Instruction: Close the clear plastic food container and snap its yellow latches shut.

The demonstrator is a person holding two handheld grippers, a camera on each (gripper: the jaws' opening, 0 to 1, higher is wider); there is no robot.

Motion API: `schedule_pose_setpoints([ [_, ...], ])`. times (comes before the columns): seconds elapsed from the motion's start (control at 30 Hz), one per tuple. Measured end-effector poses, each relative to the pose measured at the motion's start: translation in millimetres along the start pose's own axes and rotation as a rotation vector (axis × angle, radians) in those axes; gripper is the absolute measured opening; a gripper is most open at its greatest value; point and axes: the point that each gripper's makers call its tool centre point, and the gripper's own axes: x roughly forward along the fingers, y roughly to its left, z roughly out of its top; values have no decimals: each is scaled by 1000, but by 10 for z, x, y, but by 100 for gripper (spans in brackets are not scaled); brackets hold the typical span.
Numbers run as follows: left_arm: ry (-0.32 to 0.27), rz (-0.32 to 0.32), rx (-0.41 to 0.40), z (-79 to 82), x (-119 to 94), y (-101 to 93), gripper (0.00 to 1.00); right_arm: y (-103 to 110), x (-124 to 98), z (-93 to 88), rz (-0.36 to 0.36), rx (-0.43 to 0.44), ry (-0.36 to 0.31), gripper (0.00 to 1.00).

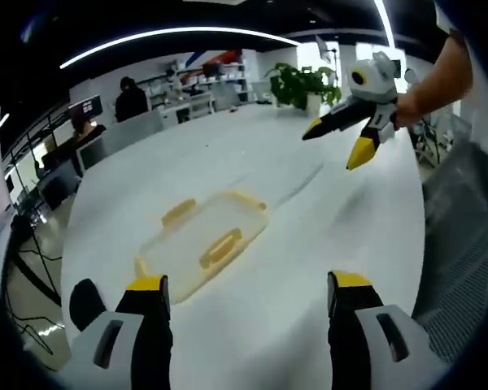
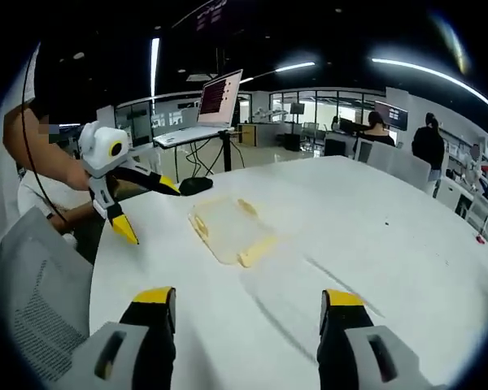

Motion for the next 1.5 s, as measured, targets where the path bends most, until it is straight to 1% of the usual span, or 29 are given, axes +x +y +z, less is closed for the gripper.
schedule_pose_setpoints([
  [0.23,26,-4,21,-79,-2,126,78,-55,65,-5,15,-22,18,71],
  [0.33,31,1,23,-88,15,177,78,-79,108,18,21,-28,20,71],
  [0.43,33,5,41,-87,45,235,77,-104,152,42,26,-33,20,70],
  [0.57,35,-7,52,-84,83,288,78,-109,222,44,49,-56,39,65],
  [0.63,44,-10,78,-92,100,323,77,-110,250,51,54,-65,41,66],
  [0.73,45,-15,84,-82,112,377,77,-111,295,68,68,-71,45,66],
  [0.83,56,-21,101,-100,124,415,77,-127,343,74,71,-108,52,69],
  [1.0,74,-27,134,-124,128,490,76,-116,392,117,94,-133,58,68],
  [1.13,80,-33,148,-125,132,556,76,-121,445,129,117,-171,73,68],
  [1.2,95,-42,171,-150,138,584,75,-126,471,144,129,-187,78,68],
  [1.33,117,-60,218,-172,145,611,74,-173,511,168,140,-188,85,67],
  [1.5,131,-73,244,-168,164,658,73,-225,554,191,154,-218,98,67],
])
